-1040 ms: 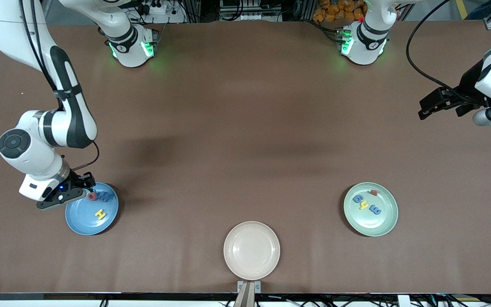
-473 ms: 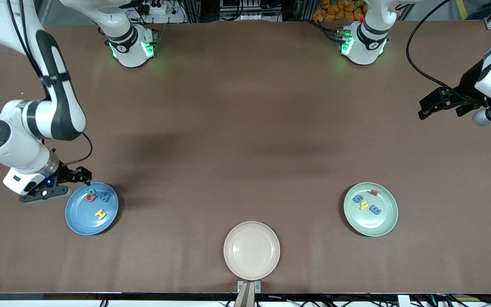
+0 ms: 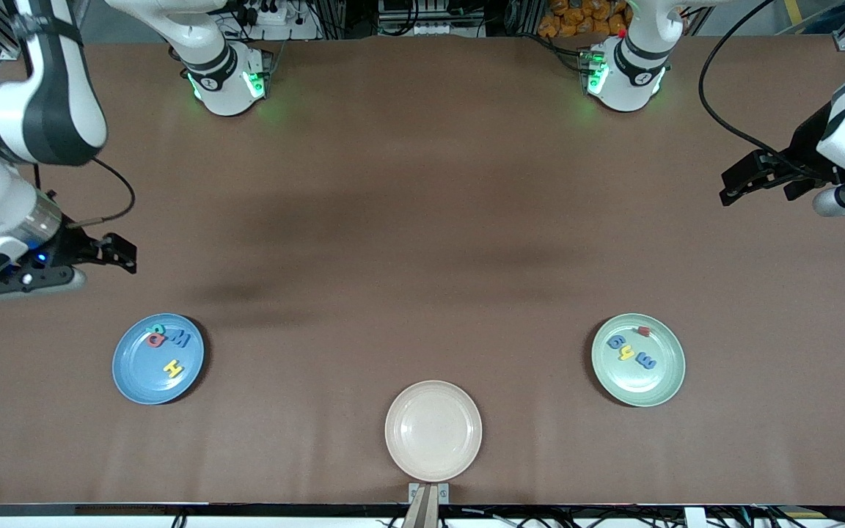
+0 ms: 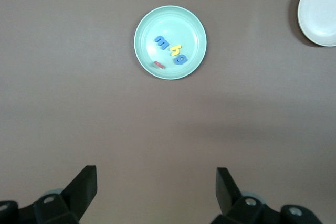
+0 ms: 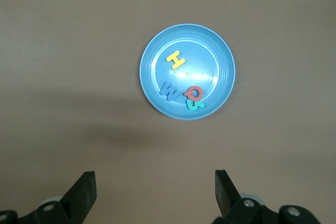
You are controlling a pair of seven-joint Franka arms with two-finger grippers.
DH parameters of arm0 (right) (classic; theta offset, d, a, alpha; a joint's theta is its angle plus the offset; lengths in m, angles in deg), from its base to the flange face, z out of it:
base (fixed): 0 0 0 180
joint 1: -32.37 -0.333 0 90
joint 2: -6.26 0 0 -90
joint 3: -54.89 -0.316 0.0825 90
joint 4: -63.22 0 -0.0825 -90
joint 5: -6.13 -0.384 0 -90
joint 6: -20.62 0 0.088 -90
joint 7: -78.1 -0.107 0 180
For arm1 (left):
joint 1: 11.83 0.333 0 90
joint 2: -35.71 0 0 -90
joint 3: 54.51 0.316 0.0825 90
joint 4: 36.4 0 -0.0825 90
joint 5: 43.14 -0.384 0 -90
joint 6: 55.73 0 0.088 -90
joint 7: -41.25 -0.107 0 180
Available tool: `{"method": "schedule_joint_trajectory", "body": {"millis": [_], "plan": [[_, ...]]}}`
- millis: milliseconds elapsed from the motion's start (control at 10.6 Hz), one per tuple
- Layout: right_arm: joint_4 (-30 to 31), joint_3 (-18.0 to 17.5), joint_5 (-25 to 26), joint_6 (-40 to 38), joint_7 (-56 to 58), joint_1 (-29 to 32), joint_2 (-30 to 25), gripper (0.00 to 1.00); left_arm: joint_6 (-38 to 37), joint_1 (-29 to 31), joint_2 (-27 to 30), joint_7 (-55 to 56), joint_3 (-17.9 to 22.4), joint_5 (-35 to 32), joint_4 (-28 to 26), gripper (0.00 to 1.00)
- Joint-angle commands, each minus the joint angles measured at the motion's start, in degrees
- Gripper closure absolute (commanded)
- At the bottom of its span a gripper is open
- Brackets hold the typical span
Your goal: Sort uppercase to blue plate, lowercase to green plate
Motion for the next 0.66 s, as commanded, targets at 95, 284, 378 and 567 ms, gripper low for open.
{"method": "schedule_joint_trajectory", "body": {"millis": [95,284,378,567], "plan": [[-8.8,-1.4,-2.1,-13.4,-0.6,1.1,-3.0,0.00,-1.0,0.3,0.4,-0.5,0.1,1.5,0.4,0.00],[-16.0,-1.5,-2.2,-20.3,-2.7,0.9,-2.7,0.00,-1.0,0.3,0.4,-0.5,0.0,1.5,0.5,0.00],[-19.0,-1.6,-2.3,-24.2,-4.1,0.6,-2.5,0.00,-1.0,0.3,0.4,-0.5,0.0,1.4,0.5,0.00],[-25.1,-1.9,-2.4,-30.3,-7.3,-0.3,-2.0,0.00,-1.0,0.3,0.4,-0.5,0.0,1.4,0.5,0.00]]}}
